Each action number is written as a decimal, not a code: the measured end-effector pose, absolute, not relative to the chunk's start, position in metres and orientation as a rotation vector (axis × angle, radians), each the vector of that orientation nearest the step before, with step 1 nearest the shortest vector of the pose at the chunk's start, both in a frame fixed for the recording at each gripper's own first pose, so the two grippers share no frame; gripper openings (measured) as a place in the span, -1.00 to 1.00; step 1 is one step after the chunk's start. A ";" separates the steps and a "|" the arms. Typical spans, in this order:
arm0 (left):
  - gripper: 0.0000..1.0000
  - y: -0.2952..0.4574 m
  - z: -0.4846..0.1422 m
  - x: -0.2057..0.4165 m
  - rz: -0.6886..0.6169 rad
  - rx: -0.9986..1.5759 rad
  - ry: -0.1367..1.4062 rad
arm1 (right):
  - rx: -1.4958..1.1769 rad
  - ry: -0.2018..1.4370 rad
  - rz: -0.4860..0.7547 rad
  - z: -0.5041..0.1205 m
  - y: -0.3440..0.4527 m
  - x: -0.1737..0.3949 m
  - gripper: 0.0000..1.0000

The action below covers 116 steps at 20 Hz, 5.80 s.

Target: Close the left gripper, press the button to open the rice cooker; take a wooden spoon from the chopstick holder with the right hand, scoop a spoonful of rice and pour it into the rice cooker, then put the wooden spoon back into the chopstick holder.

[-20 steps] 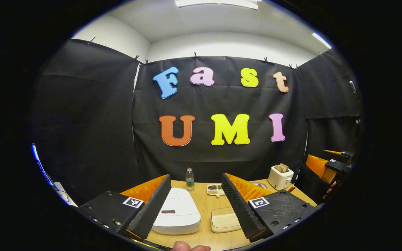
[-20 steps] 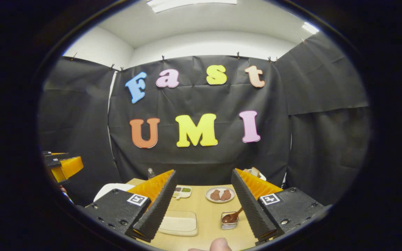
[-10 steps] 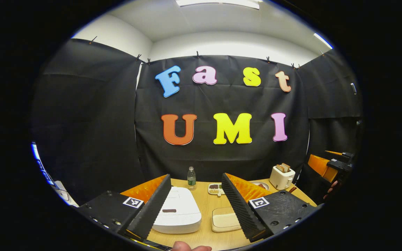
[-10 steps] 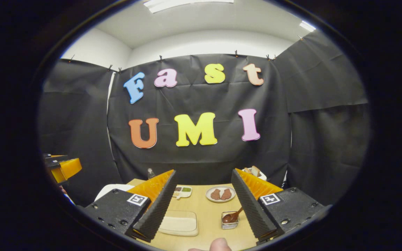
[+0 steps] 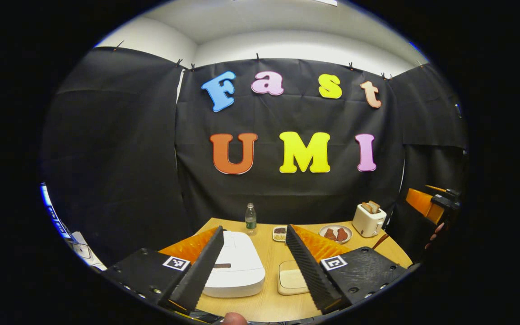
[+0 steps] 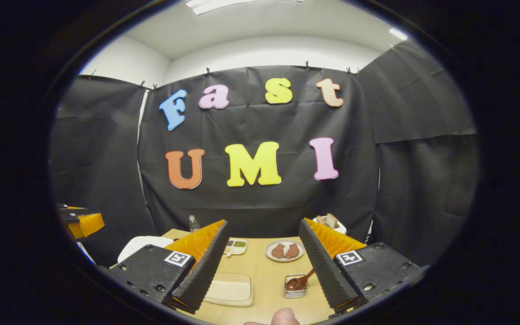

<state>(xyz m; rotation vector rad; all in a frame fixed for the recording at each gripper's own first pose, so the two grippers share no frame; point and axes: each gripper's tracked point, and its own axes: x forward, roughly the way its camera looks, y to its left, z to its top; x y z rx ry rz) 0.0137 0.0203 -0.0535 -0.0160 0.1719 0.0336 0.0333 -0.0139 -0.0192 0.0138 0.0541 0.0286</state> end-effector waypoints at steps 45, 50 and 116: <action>-0.99 0.122 -0.213 0.130 0.114 -0.438 0.581 | -0.010 0.208 0.023 -0.073 -0.034 0.068 1.00; -0.28 0.116 -0.133 0.147 0.106 -0.311 0.353 | 0.002 0.183 0.023 -0.064 -0.038 0.062 1.00; 0.89 0.105 -0.064 0.091 0.100 -0.104 0.132 | 0.131 0.369 0.017 -0.162 -0.044 0.154 -0.77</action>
